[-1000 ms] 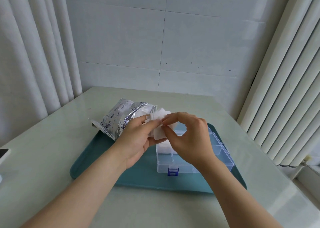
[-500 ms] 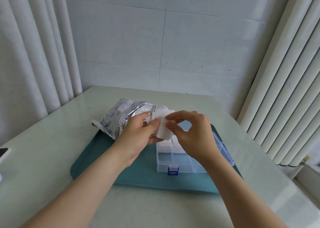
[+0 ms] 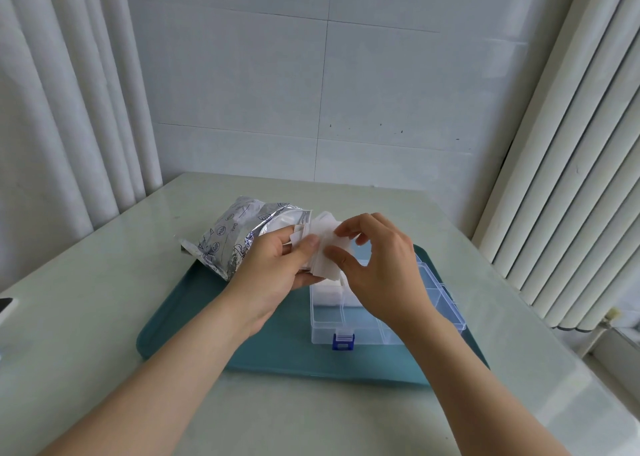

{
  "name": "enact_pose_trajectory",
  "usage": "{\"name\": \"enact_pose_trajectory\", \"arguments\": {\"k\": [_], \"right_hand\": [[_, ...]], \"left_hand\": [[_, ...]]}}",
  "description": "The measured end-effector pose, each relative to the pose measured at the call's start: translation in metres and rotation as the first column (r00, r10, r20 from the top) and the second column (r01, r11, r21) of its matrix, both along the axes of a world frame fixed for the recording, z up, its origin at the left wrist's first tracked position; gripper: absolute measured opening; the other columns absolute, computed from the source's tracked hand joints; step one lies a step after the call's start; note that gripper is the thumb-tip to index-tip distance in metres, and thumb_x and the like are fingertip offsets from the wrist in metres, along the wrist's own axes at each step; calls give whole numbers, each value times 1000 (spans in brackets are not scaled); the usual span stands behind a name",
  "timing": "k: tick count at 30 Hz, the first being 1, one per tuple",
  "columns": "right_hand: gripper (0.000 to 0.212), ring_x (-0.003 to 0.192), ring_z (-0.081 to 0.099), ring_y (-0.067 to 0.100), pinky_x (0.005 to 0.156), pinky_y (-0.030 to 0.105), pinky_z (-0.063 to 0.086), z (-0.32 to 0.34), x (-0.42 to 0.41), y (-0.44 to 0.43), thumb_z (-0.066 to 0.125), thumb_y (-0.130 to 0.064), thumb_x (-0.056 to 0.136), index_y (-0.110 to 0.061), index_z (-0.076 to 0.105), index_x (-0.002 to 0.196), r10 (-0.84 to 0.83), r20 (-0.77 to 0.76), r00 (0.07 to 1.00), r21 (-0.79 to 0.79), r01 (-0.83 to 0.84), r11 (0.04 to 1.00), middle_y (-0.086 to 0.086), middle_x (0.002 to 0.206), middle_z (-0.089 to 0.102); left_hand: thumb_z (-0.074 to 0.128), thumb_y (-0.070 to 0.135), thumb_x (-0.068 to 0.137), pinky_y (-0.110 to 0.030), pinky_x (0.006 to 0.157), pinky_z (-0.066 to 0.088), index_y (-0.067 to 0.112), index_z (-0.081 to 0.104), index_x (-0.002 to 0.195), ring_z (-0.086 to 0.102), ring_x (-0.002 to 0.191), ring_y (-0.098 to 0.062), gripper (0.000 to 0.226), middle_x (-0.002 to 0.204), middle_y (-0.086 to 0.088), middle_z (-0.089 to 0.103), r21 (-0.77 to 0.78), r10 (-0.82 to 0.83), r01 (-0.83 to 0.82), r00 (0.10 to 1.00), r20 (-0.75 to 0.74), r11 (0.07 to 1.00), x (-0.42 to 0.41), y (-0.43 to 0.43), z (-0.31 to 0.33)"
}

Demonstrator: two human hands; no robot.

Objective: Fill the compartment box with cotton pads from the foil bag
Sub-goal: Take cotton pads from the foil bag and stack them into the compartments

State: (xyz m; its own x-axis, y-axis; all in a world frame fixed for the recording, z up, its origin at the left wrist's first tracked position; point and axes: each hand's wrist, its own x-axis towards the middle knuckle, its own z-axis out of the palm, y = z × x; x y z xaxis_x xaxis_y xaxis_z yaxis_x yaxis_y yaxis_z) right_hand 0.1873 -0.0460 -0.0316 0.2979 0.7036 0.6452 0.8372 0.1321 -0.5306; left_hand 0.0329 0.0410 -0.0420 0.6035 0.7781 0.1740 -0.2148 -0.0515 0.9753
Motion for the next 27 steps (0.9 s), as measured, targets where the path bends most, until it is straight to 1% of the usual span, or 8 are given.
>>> {"name": "enact_pose_trajectory", "arguments": {"k": [6, 9, 12, 16, 19, 21, 24, 27], "right_hand": [[18, 80, 61, 2, 69, 7, 42, 2, 2, 0, 81, -11, 89, -22, 71, 99, 54, -46, 997, 15, -53, 998, -17, 84, 67], [27, 81, 62, 4, 70, 8, 45, 2, 2, 0, 82, -10, 88, -28, 76, 107, 65, -79, 995, 20, -64, 998, -15, 97, 65], [27, 76, 65, 8, 68, 12, 47, 2, 4, 2, 83, -12, 88, -36, 75, 99, 61, -174, 983, -10, -64, 998, -12, 104, 66], [22, 64, 66, 15, 65, 36, 58, 6, 8, 0, 84, -16, 87, -31, 73, 99, 95, -367, 925, -38, -117, 992, -4, 86, 71], [30, 71, 71, 28, 77, 50, 63, 7, 9, -1, 78, -11, 92, -33, 73, 113, 167, -428, 888, -48, -206, 977, 6, 87, 69], [38, 70, 68, 21, 75, 43, 62, 6, 9, -1, 71, -9, 96, -39, 72, 120, 194, -363, 911, -80, -237, 968, 3, 92, 66], [45, 80, 59, 6, 75, 15, 46, 3, 5, -1, 61, -9, 100, -47, 66, 126, 188, -189, 964, -154, -218, 964, -6, 105, 58], [39, 85, 59, 5, 75, 11, 42, 0, 2, -2, 58, -15, 101, -46, 64, 123, 174, -120, 977, -226, -197, 954, -10, 113, 50]], "left_hand": [[53, 14, 111, -43, 93, 64, 5, 70, 127, 77, 107, -32, 25, 117, -14, 78, -69, 25, -22, 999, 38, 997, 0, 3, 0], [52, 12, 111, -43, 93, 63, 6, 70, 127, 77, 106, -31, 25, 114, -13, 79, -48, 44, -42, 999, 28, 998, 0, 3, -1], [52, 12, 111, -41, 90, 64, 8, 70, 126, 78, 103, -29, 24, 112, -13, 80, 0, 79, -79, 997, 11, 997, 1, 2, -2], [53, 11, 111, -37, 85, 65, 9, 71, 123, 79, 99, -27, 22, 106, -11, 81, 61, 133, -133, 991, 2, 989, 2, 2, -2], [53, 11, 110, -36, 83, 65, 9, 71, 122, 80, 98, -26, 21, 105, -10, 81, 82, 146, -144, 989, -9, 986, 2, 1, -1], [54, 12, 110, -37, 84, 65, 9, 71, 122, 80, 96, -27, 21, 103, -11, 81, 85, 149, -146, 989, -20, 986, 2, 1, -1], [56, 14, 110, -39, 84, 65, 10, 72, 120, 80, 97, -28, 20, 104, -12, 81, 86, 142, -139, 989, -36, 987, 1, 1, 0], [55, 14, 110, -38, 79, 66, 9, 74, 117, 79, 97, -27, 20, 105, -9, 81, 68, 128, -125, 991, -42, 990, 0, 0, 1]]}}
